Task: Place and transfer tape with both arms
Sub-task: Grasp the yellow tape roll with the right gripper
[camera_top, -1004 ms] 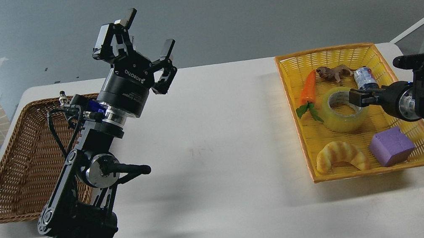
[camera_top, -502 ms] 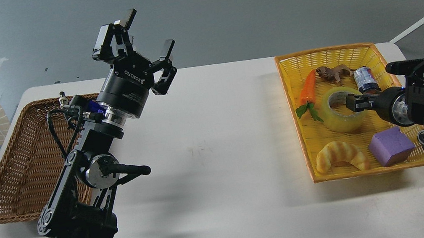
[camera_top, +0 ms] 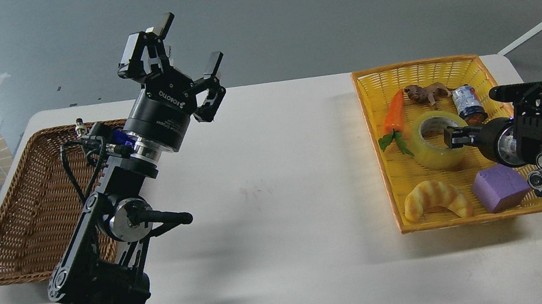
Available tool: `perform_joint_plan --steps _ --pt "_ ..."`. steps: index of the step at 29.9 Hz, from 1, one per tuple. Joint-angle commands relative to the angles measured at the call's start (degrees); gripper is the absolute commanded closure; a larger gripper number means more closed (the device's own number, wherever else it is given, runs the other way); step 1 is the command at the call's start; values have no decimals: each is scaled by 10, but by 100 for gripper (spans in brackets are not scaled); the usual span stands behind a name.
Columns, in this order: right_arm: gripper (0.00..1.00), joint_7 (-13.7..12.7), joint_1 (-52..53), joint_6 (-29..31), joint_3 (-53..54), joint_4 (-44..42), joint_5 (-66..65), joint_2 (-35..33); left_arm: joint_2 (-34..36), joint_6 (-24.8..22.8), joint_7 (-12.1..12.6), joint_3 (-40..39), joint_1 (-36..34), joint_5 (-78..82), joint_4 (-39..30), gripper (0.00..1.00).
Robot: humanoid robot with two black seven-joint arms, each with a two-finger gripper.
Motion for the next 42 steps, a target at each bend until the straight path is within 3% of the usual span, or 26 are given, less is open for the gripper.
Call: perform_joint_plan --steps 1,28,42 --pt "55 0 -1 0 0 0 1 0 0 0 0 0 0 0 0 2" --pt "75 0 -3 1 0 4 8 4 0 0 0 -1 -1 0 -1 2" --pt "89 0 -3 31 11 39 13 -15 0 0 -1 -2 -2 0 -3 2"
